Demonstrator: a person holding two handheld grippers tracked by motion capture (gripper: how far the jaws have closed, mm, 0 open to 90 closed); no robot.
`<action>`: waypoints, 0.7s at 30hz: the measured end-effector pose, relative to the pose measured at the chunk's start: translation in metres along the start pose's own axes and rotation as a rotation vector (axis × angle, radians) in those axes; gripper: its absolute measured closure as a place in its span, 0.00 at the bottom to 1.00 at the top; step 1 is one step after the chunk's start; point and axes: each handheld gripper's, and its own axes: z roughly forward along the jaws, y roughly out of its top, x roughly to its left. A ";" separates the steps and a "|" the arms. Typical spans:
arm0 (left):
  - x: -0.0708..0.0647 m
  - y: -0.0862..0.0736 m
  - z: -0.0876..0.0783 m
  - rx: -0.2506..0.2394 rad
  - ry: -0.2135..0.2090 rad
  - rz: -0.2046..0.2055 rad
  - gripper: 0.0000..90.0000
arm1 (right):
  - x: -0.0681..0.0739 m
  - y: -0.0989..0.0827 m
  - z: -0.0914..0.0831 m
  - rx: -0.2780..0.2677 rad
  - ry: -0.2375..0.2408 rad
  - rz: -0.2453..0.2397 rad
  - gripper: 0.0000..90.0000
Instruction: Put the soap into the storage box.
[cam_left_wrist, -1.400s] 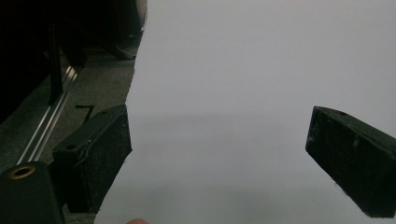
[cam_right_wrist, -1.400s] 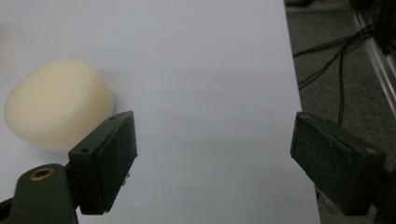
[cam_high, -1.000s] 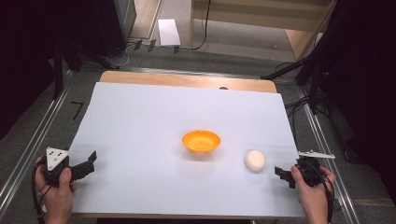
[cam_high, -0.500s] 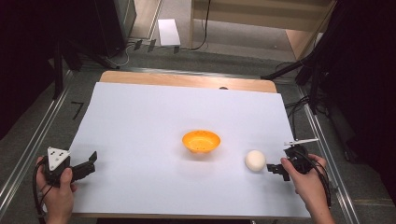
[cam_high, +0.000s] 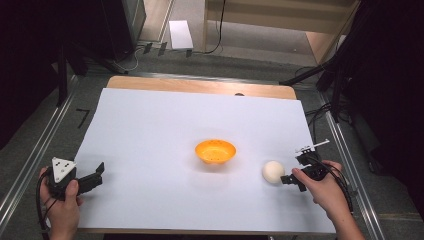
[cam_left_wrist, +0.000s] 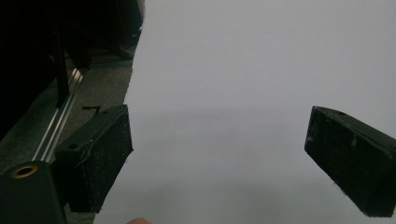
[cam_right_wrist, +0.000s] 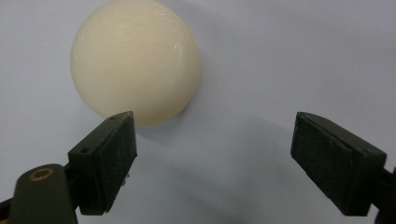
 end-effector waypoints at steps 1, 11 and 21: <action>0.000 0.000 0.000 0.001 0.000 0.000 0.09 | 0.001 0.001 0.000 0.004 0.002 0.003 0.17; 0.000 0.000 0.000 0.004 -0.001 0.002 0.09 | 0.014 0.015 0.004 0.022 0.024 -0.022 0.16; 0.000 0.000 0.001 0.004 -0.001 0.001 0.10 | 0.026 0.027 0.011 0.025 0.045 -0.030 0.16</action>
